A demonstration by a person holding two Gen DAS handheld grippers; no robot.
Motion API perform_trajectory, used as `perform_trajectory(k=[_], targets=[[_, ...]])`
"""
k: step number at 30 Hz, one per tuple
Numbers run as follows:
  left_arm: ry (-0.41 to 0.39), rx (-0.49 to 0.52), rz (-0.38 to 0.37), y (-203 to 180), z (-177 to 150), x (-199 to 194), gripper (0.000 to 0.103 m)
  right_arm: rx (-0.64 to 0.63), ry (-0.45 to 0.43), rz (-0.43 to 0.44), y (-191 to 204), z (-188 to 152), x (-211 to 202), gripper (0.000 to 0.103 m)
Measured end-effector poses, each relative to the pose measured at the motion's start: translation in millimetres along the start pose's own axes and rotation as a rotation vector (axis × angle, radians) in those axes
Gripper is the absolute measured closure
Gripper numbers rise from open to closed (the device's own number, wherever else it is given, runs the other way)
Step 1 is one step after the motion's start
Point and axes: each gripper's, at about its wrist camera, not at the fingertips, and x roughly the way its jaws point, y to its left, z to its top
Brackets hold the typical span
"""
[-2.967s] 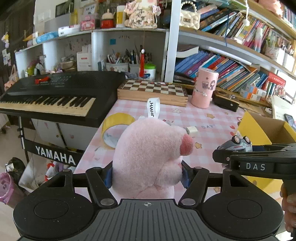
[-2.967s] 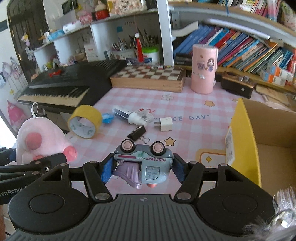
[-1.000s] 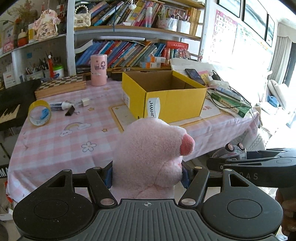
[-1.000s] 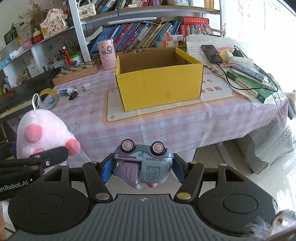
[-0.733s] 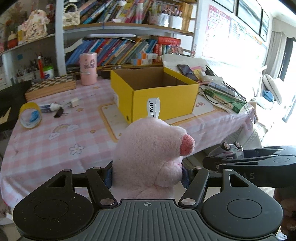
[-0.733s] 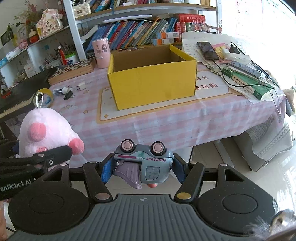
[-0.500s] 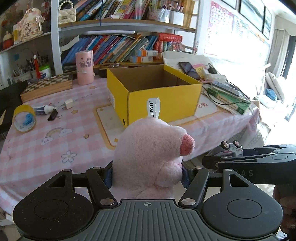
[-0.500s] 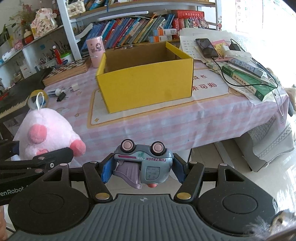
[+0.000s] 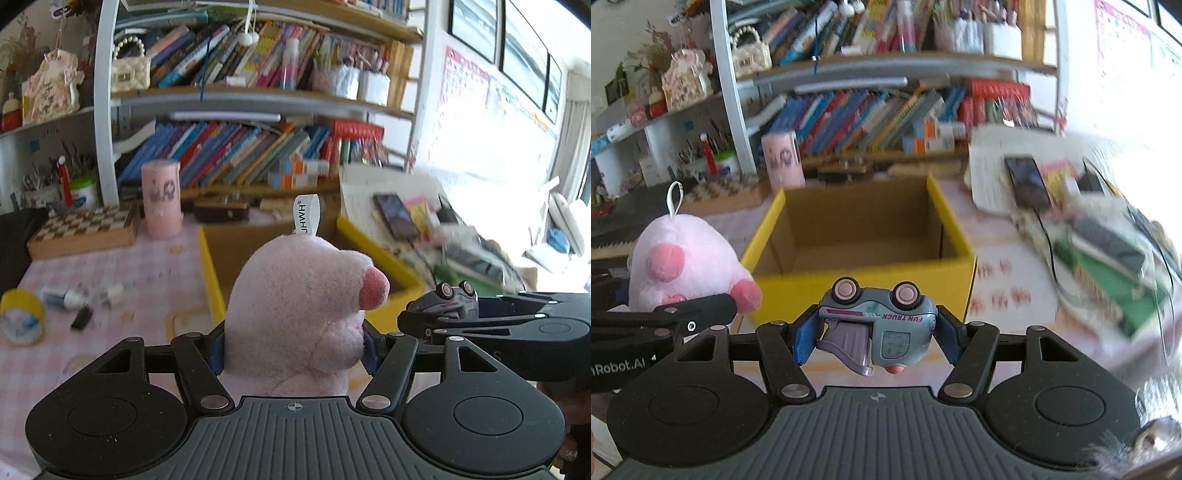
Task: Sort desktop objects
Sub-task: 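Carry the pig and truck in both tools toward the yellow box, then open the left tool over the box while the right tool releases the truck inside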
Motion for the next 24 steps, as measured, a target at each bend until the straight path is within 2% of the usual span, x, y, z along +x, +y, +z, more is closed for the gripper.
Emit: perform_trajectory(k=[4, 7, 10, 13, 18, 24], targets=[[-0.027, -0.018, 0.029, -6, 30, 24, 0.036, -0.035, -0.042, 0.041, -22, 34, 22, 0.041], [-0.036, 0.01, 0.054, -12, 46, 45, 0.036, -0.093, -0.068, 0.062, -34, 55, 43, 0.041], [0.005, 0.044, 0.09, -17, 57, 76, 0.036, -0.198, -0.061, 0.086, -38, 71, 74, 0.041], [0.085, 0.034, 0.12, -15, 61, 110, 0.036, -0.347, 0.005, 0.099, -34, 84, 115, 0.041], [0.194, 0.022, 0.176, -3, 57, 156, 0.036, -0.6, 0.14, 0.142, -22, 85, 181, 0.041], [0.279, 0.073, 0.195, -6, 52, 191, 0.036, -0.881, 0.229, 0.194, -3, 70, 224, 0.041]])
